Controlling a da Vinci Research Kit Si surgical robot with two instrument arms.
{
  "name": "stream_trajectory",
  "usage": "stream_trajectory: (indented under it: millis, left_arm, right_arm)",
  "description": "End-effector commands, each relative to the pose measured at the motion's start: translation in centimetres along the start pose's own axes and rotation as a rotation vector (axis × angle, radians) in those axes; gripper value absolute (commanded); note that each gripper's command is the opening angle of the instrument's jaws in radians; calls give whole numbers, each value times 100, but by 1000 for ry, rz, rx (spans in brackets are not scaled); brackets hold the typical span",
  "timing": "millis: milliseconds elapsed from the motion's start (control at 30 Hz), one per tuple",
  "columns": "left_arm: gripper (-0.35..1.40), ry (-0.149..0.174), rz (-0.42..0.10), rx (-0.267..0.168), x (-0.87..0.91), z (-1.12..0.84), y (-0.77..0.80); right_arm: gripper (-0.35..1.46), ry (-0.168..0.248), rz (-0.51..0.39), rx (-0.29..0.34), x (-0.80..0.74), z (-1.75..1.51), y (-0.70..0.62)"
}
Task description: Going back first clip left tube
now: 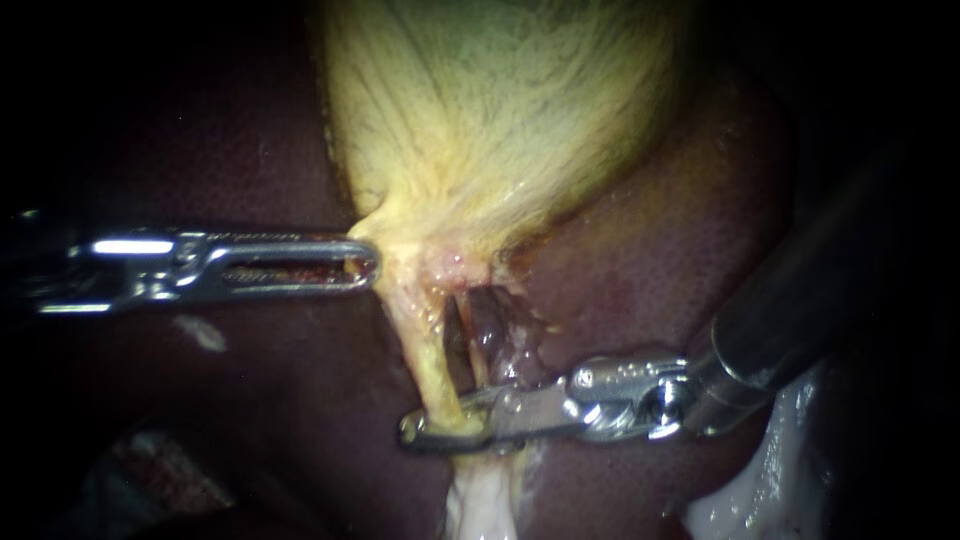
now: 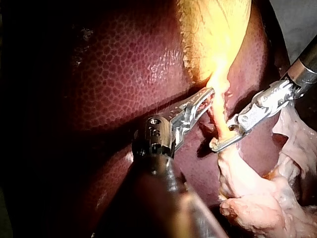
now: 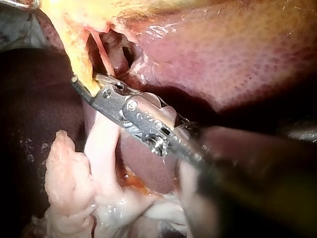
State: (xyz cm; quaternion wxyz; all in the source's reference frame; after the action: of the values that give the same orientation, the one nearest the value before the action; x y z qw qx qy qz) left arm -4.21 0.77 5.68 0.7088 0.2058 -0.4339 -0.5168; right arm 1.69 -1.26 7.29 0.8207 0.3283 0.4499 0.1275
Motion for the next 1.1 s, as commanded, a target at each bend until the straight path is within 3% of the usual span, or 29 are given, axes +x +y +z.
stream_trajectory:
  millis: [33,500,533,600,700,1100]
  left_arm:
    - [-35,0,0,0,0,0,0]
    - [-35,0,0,-1,0,1,-1]
    - [-35,0,0,-1,0,1,-1]
    - [-35,0,0,-1,0,0,-1]
    - [-35,0,0,-1,0,0,-1]
    - [-35,0,0,-1,0,-1,-2]
  right_arm:
    - [-35,0,-1,0,0,0,0]
    - [-35,-1,-2,3,0,-1,-2]
    - [-31,-1,-2,3,1,-1,-2]
    - [4,-2,-78,4,1,-1,-2]
    - [38,-7,-161,0,1,0,0]
    - [60,47,-344,-46,5,6,4]
